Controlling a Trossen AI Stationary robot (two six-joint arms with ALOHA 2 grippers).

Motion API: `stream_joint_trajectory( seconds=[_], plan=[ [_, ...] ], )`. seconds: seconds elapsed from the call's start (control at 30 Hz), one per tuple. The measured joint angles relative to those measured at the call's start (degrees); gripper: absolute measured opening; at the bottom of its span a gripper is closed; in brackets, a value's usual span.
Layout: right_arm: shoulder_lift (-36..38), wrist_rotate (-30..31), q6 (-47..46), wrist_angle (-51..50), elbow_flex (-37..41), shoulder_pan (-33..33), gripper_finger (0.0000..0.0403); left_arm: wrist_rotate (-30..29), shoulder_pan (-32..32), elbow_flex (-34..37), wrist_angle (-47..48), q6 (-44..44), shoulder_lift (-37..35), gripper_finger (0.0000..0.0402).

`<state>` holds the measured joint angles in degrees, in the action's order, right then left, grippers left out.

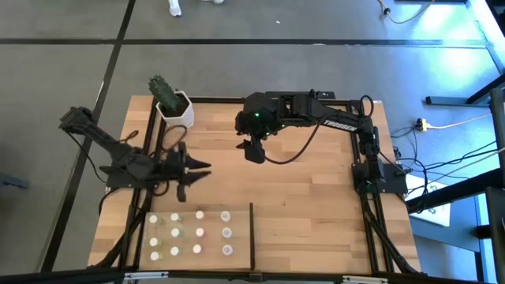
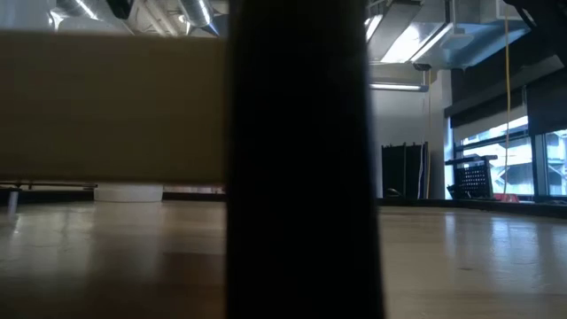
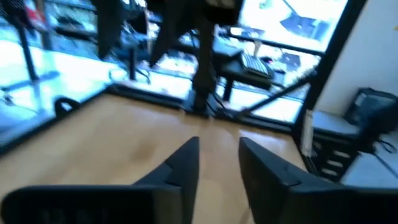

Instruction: Pick and place medicine bottles onto shelf by color

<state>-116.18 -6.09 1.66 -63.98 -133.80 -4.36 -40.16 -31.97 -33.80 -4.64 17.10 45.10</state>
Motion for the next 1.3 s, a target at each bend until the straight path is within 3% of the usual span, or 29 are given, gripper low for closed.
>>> stream_joint_trajectory(
  seconds=[0.27,0.5,0.87,1.0,1.3],
  plan=[
    [-0.02,-0.04,-2.88,5.91,0.00,0.07,0.0221,-0.90,2.36,0.00,1.58,-6.95,-5.51,0.0007],
    [0.14,6.82,-7.45,4.96,-0.80,0.67,0.0196,0.31,3.74,0.02,10.58,-7.25,-14.18,0.0001],
    [11.33,14.55,-5.64,1.07,-0.87,4.49,0.0011,1.26,3.72,0.09,24.94,-8.05,-32.47,0.0001],
    [15.33,15.37,-6.92,-2.57,-0.92,5.62,0.0011,3.32,3.72,0.07,26.02,-9.19,-35.76,0.0000],
    [21.66,32.68,-17.47,-20.18,-0.90,8.12,0.0009,4.83,3.72,0.02,27.26,-14.34,-41.44,0.0000]
  ],
)
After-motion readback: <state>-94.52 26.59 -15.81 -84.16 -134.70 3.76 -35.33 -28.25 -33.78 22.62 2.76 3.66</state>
